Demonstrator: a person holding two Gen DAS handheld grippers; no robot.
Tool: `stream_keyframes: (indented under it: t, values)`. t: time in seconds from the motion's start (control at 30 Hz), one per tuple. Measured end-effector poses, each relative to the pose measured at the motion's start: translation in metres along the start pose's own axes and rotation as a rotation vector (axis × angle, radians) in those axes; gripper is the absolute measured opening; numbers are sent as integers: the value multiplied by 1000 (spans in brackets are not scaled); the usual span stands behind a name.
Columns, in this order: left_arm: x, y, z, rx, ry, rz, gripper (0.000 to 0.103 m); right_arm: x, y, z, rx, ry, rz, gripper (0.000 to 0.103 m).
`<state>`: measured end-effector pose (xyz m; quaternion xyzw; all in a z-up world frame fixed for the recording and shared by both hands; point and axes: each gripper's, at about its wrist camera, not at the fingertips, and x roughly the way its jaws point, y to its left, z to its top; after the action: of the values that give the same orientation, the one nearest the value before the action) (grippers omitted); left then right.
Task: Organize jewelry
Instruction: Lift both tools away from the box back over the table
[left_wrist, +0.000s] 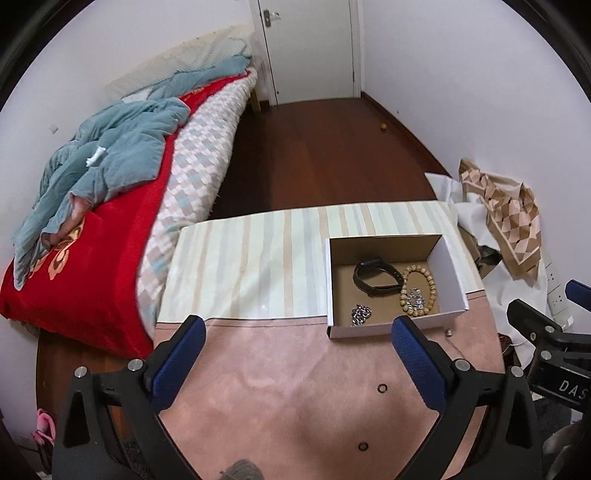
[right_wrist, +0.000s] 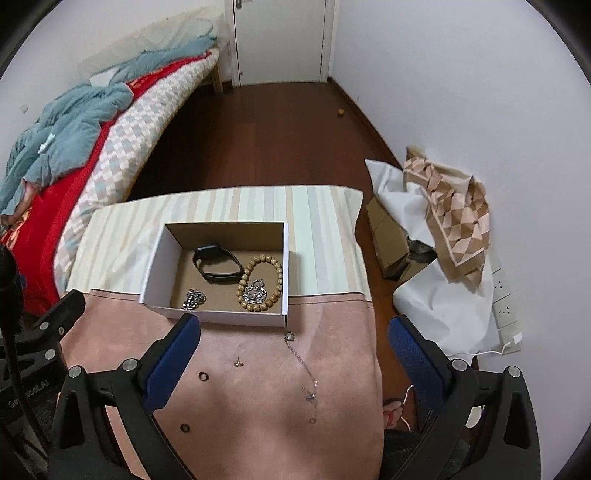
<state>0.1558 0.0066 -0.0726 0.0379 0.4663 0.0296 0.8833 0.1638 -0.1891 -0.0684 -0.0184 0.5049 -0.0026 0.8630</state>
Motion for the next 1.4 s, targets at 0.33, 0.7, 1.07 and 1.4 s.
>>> stream_keyframes:
  t: [0.33, 0.7, 1.07, 1.4]
  values:
    - [-59, 4, -20, -19, -86, 17, 103, -67, 1, -23, -1, -97, -10, 103]
    - [-92, 12, -38, -70, -133, 28, 103, -109, 2, -43, 5, -156, 6, 103]
    - [-47, 19, -81, -121, -96, 113, 103, -52, -41, -90, 172, -41, 22, 103]
    - [44, 6, -136, -142, 82, 198, 103, 64, -68, -146, 227, 115, 61, 67]
